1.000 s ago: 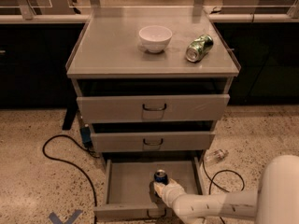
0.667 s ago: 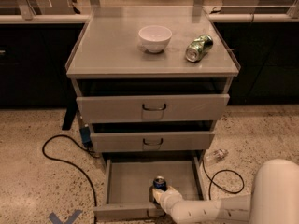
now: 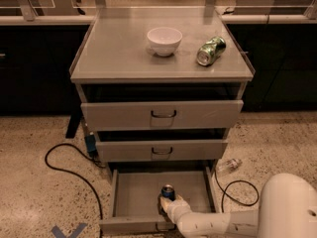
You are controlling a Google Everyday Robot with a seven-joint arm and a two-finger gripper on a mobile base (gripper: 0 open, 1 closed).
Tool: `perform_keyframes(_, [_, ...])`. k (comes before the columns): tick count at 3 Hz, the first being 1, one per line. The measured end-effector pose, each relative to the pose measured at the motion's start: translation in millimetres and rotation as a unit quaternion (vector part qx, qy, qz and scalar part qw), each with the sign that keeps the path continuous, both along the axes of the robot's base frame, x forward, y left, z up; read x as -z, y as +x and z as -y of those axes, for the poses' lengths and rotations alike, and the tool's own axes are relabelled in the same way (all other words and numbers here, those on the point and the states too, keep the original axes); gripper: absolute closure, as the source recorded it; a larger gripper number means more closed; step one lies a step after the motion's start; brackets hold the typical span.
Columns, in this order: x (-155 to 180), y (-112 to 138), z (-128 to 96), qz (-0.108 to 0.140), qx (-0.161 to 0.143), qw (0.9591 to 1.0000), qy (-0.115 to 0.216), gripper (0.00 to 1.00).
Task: Place pepsi can into bottom drawer
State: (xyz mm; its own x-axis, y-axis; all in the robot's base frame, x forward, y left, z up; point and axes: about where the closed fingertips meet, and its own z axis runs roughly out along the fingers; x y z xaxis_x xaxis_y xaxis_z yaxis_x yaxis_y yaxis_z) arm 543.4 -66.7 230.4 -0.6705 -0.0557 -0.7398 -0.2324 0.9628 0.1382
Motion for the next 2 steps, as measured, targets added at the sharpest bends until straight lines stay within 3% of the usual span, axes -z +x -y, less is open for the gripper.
perform_keyframes(1, [11.9,47.7,-11.4,0.061,0.043,0.9969,0.025,1.0])
perform_keyframes(2, [9.4,61.9,-5.9,0.081,0.043,0.9956,0.018,1.0])
